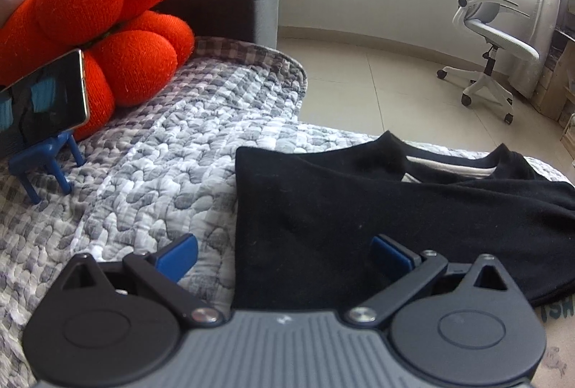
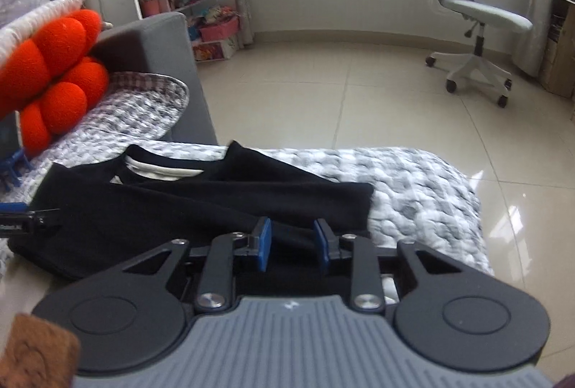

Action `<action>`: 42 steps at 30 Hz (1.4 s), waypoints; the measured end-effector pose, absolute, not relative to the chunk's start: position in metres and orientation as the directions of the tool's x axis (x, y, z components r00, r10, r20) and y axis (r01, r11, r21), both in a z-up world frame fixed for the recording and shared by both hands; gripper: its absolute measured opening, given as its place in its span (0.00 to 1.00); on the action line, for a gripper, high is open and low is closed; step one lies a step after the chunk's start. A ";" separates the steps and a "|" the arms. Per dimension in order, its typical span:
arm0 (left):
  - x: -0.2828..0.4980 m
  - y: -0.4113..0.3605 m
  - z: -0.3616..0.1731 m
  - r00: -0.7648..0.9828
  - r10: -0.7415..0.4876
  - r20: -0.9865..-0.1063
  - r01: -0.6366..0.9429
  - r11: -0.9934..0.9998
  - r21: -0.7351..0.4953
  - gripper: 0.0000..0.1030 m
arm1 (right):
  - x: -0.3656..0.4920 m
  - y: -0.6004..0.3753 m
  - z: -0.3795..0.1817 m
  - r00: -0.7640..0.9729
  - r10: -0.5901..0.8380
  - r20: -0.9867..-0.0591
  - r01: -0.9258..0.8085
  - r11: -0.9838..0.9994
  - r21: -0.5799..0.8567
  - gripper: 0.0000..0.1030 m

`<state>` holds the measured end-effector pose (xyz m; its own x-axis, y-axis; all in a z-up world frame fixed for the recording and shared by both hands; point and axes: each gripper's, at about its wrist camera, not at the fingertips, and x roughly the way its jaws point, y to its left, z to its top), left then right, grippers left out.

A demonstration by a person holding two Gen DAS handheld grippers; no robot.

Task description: Fold clothes

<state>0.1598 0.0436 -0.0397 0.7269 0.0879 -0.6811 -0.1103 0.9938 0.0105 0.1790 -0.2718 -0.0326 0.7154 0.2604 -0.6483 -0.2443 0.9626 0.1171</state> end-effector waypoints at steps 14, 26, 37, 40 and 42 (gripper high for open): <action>0.162 0.057 -0.046 0.698 0.066 -0.713 -0.111 0.994 -0.016 1.00 | 0.189 -0.254 -0.050 0.796 0.055 -0.603 -0.113 0.992 -0.059 0.42; 0.161 0.092 -0.043 0.677 0.134 -0.723 -0.195 0.981 -0.001 1.00 | 0.178 -0.251 -0.045 0.694 0.150 -0.704 -0.221 0.975 -0.011 0.44; 0.159 0.110 -0.032 0.720 0.090 -0.688 -0.224 0.969 -0.108 1.00 | 0.166 -0.257 -0.035 0.722 0.141 -0.677 -0.198 0.980 -0.007 0.47; 0.164 0.106 -0.034 0.718 0.137 -0.682 -0.242 0.969 -0.060 1.00 | 0.165 -0.254 -0.034 0.723 0.154 -0.674 -0.202 0.979 0.007 0.47; 0.168 0.109 -0.039 0.707 0.141 -0.693 -0.246 0.968 -0.055 1.00 | 0.164 -0.250 -0.034 0.720 0.168 -0.673 -0.217 0.976 0.010 0.47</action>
<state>0.1683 0.1089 -0.0392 0.7071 0.1407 -0.6930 -0.2462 0.9677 -0.0548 0.1643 -0.2503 -0.0338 0.7203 0.1676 -0.6731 -0.2174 0.9760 0.0103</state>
